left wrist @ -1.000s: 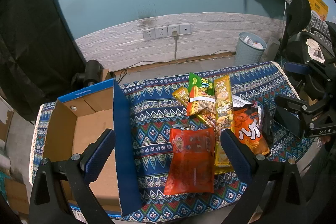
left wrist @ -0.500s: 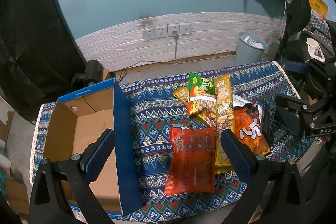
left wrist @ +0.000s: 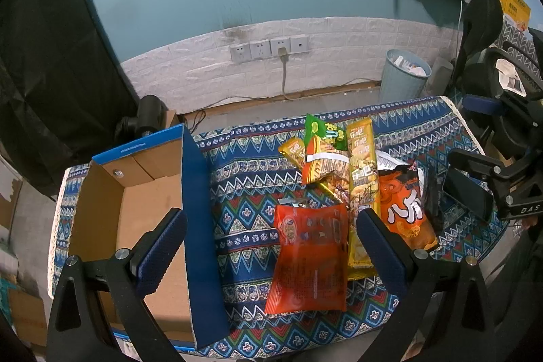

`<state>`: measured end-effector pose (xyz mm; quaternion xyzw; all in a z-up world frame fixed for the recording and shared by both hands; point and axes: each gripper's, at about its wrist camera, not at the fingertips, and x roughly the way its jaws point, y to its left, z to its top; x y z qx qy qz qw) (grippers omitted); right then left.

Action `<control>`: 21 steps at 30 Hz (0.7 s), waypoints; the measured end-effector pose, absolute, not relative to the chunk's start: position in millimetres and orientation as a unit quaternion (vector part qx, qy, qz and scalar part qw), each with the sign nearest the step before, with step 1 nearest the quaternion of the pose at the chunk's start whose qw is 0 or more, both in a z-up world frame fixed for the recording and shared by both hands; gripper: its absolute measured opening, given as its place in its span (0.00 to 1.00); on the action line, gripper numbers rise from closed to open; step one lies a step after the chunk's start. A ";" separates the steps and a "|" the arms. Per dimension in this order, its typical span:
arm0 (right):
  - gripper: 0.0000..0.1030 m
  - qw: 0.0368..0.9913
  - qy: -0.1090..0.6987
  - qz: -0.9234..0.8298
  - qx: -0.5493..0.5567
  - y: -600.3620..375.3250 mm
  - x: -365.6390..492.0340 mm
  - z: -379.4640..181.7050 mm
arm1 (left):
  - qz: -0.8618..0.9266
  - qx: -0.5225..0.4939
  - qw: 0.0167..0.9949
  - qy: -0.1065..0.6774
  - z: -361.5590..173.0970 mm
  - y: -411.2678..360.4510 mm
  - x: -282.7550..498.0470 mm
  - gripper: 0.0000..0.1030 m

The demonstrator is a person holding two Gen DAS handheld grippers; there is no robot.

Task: Organize snacks

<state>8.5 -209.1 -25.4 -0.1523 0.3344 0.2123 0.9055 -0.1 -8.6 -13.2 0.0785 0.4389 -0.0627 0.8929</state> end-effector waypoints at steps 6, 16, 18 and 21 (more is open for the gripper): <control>0.88 0.905 0.337 0.209 -0.156 -213.3 7.5 -24.6 | -0.067 0.074 0.891 0.443 -14.7 -9.7 1.5 0.98; 0.88 0.899 0.356 0.187 -0.172 -233.9 11.8 -31.0 | -0.075 0.076 0.878 0.467 -32.7 -15.5 10.5 0.98; 0.88 0.898 0.365 0.176 -0.168 -242.3 14.2 -34.9 | -0.079 0.065 0.869 0.484 -42.8 -14.7 14.2 0.98; 0.88 0.894 0.382 0.166 -0.163 -253.7 16.8 -41.7 | -0.079 0.061 0.857 0.505 -58.5 -15.7 17.3 0.98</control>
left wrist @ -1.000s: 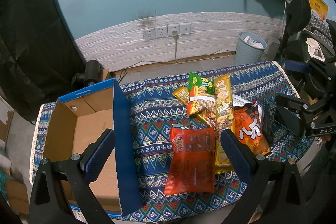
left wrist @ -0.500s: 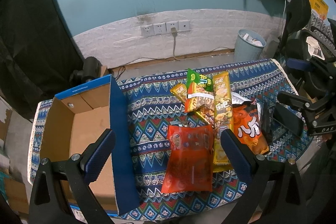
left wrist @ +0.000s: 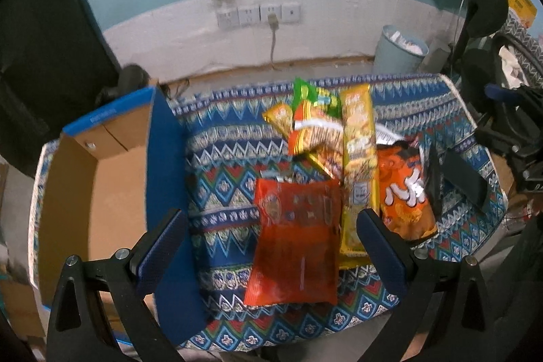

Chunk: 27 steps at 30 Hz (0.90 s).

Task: Organize snacks
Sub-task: 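Grasp the red-orange bag with the left tool while the right tool grasps the black bag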

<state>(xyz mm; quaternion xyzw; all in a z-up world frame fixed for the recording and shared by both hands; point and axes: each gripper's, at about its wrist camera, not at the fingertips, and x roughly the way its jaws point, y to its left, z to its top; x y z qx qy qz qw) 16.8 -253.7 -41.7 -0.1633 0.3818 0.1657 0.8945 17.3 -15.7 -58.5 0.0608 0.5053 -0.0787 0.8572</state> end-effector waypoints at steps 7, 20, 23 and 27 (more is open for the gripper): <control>0.88 0.872 0.436 0.156 -0.158 -274.1 22.0 -69.5 | -0.077 0.066 0.831 0.547 -95.9 -23.3 23.8 0.98; 0.88 0.810 0.521 0.180 -0.199 -271.1 25.4 -136.8 | -0.077 0.034 0.799 0.596 -138.7 -23.0 35.1 0.98; 0.88 0.801 0.534 0.181 -0.201 -269.6 31.2 -146.5 | -0.079 0.033 0.793 0.603 -149.2 -25.0 40.5 0.98; 0.88 0.790 0.546 0.183 -0.210 -265.2 38.6 -160.7 | -0.084 0.036 0.784 0.614 -163.0 -29.3 45.2 0.98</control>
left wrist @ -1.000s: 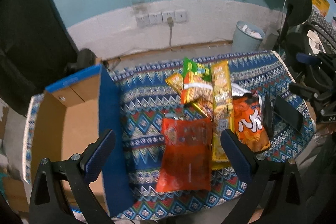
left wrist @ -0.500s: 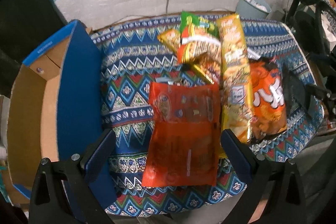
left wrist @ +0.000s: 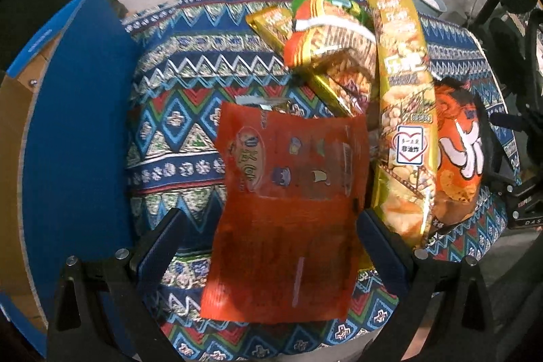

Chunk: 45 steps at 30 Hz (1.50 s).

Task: Organize snacks
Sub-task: 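Grasp the red-orange bag with the left tool while the right tool grasps the black bag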

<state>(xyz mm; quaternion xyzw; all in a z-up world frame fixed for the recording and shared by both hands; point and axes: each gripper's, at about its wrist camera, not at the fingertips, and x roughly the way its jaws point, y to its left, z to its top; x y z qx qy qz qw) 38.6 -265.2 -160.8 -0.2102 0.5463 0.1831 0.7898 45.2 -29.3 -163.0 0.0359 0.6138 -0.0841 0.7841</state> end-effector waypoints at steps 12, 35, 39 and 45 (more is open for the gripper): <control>0.64 0.775 0.570 0.189 -0.199 -261.8 54.4 -189.0 | -0.113 0.019 0.776 0.621 -186.7 -28.9 57.2 0.79; 0.56 0.831 0.511 0.160 -0.152 -267.8 22.1 -117.2 | -0.138 0.029 0.808 0.572 -132.4 -31.1 28.2 0.24; 0.56 0.833 0.507 0.162 -0.152 -262.5 19.4 -112.6 | -0.139 0.023 0.817 0.560 -126.4 -28.7 30.7 0.24; 0.56 0.832 0.505 0.167 -0.158 -259.6 17.9 -110.7 | -0.120 0.020 0.813 0.569 -137.8 -22.0 37.0 0.25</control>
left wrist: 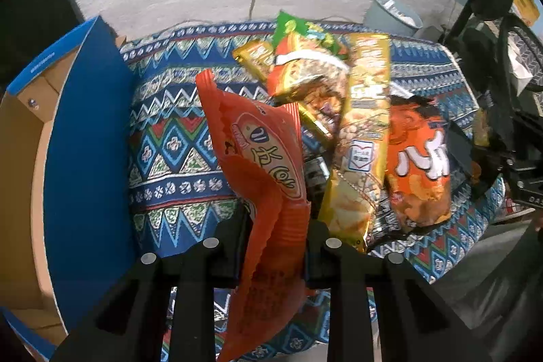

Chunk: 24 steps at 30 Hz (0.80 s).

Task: Organize snacks
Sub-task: 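Grasp the red-orange bag with the left tool while the right tool grasps the black bag, then carry both bags over the cardboard box and open both tools to drop them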

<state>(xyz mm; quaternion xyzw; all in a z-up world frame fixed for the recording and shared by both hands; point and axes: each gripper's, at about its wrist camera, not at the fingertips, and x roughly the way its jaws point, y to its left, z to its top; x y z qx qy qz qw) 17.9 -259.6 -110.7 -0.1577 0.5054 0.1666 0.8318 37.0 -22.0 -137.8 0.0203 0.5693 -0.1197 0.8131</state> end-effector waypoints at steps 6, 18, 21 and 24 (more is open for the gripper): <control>0.56 0.834 0.504 0.165 -0.153 -259.6 21.8 -109.6 | -0.135 -0.006 0.822 0.554 -113.3 -12.6 37.9 0.24; 0.56 0.858 0.464 0.166 -0.146 -245.6 21.4 -71.1 | -0.116 0.032 0.863 0.491 -62.5 -7.6 37.0 0.24; 0.56 0.866 0.449 0.174 -0.138 -239.5 22.3 -57.5 | -0.116 0.036 0.868 0.482 -53.9 -3.5 33.4 0.24; 0.56 0.871 0.435 0.181 -0.139 -230.3 22.1 -47.4 | -0.115 0.042 0.874 0.471 -44.0 0.1 29.0 0.24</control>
